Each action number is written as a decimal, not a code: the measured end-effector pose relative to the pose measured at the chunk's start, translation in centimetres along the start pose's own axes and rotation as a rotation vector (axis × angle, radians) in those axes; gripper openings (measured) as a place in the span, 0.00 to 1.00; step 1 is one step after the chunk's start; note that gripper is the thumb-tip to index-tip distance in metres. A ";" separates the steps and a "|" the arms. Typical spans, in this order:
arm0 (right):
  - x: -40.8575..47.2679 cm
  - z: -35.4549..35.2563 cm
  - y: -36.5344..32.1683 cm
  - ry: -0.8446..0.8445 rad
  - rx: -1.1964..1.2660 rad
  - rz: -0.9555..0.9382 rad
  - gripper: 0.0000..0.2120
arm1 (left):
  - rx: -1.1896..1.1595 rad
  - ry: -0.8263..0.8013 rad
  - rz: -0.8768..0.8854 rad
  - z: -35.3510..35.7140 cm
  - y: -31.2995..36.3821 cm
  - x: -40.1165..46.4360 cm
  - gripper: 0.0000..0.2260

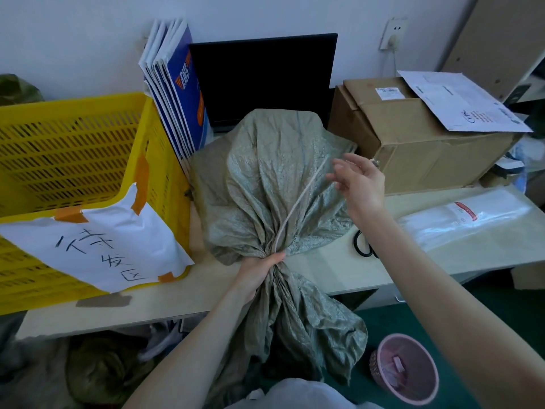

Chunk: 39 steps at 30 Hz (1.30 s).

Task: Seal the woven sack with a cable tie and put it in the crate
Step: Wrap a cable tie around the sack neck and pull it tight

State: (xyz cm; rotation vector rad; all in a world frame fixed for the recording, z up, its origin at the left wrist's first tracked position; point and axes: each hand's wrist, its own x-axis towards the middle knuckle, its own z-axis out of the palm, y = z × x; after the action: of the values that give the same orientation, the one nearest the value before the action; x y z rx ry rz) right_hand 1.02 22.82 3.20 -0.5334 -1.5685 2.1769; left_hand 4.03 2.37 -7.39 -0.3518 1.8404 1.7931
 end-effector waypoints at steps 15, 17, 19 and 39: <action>-5.7 -3.9 10.4 -0.580 -0.837 0.249 0.03 | -0.297 -0.053 -0.059 0.4 0.9 -0.3 0.08; -5.7 -4.1 10.5 -0.605 -0.839 0.260 0.04 | -0.299 -0.049 -0.063 0.3 0.8 -0.2 0.07; -5.7 -4.2 10.2 -0.611 -0.808 0.270 0.05 | -0.299 -0.029 -0.059 0.4 0.8 -0.3 0.06; -3.4 -9.2 9.9 0.007 0.027 0.377 0.13 | -0.196 0.043 -0.043 -1.6 0.1 1.6 0.24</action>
State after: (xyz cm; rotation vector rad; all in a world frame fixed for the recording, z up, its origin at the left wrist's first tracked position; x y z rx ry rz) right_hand 7.72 25.57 -8.74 -0.8883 -1.5314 2.4575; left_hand 2.39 1.08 -8.25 -0.5030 1.6753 1.9552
